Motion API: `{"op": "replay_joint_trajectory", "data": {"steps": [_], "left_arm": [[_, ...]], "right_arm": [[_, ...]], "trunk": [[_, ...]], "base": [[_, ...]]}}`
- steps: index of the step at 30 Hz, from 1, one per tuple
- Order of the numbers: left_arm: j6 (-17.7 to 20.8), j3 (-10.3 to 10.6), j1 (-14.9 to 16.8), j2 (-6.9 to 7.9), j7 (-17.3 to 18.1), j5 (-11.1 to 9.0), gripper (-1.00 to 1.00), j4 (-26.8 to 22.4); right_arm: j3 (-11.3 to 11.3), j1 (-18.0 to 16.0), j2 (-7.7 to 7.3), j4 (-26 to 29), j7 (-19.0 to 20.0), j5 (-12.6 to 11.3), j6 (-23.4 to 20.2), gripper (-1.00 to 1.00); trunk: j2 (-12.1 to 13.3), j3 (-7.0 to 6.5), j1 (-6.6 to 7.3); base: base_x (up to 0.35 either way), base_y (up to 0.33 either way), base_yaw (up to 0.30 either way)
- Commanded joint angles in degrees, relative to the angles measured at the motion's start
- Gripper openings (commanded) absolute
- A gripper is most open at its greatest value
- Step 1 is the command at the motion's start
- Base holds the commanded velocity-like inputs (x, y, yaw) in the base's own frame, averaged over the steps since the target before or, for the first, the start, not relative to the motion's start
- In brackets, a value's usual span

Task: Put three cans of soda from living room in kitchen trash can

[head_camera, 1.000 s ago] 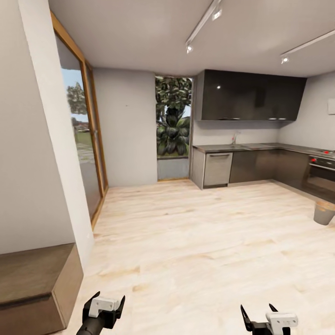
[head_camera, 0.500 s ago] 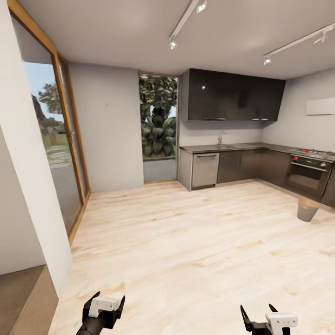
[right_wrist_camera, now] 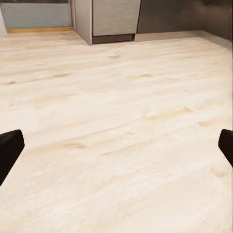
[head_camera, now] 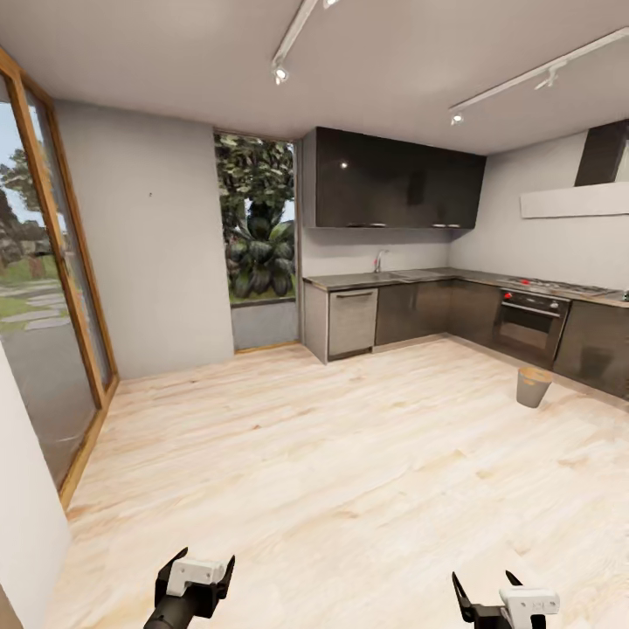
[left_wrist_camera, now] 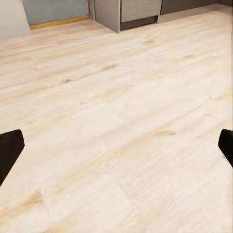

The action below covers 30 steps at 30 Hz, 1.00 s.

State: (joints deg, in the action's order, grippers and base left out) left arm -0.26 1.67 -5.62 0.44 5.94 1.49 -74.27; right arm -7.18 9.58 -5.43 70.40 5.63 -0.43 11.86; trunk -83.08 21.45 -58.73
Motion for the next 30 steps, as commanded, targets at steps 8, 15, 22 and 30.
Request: {"op": "replay_joint_trajectory", "data": {"steps": [8, 15, 22, 30], "left_arm": [[0.0, 0.0, 0.0, 0.00, 0.0, -0.1, 1.00, 0.0], [0.0, 0.0, 0.0, 0.00, 0.0, 0.0, 1.00, 0.0], [0.0, 0.0, 0.0, 0.00, 0.0, -0.1, 1.00, 0.0], [0.0, 0.0, 0.0, 0.00, 0.0, -0.1, 1.00, 0.0]], "right_arm": [[-0.1, 0.0, -0.01, 0.0, 0.0, 0.0, 0.0, 1.00], [-0.3, 0.0, -0.01, 0.0, 0.0, 0.1, 0.0, 1.00], [-0.4, 0.0, -0.07, 0.1, 0.0, 0.0, 0.0, 1.00], [-0.5, 0.1, -0.10, 0.1, 0.0, 0.1, 0.0, 1.00]], "trunk": [[0.0, -0.01, 0.00], [0.0, -0.01, 0.00], [0.0, -0.01, 0.00], [0.0, -0.01, 0.00]], "base": [[0.323, 0.000, -0.252], [0.323, 0.000, -0.252], [0.323, 0.000, -0.252], [0.323, 0.000, -0.233]]}}
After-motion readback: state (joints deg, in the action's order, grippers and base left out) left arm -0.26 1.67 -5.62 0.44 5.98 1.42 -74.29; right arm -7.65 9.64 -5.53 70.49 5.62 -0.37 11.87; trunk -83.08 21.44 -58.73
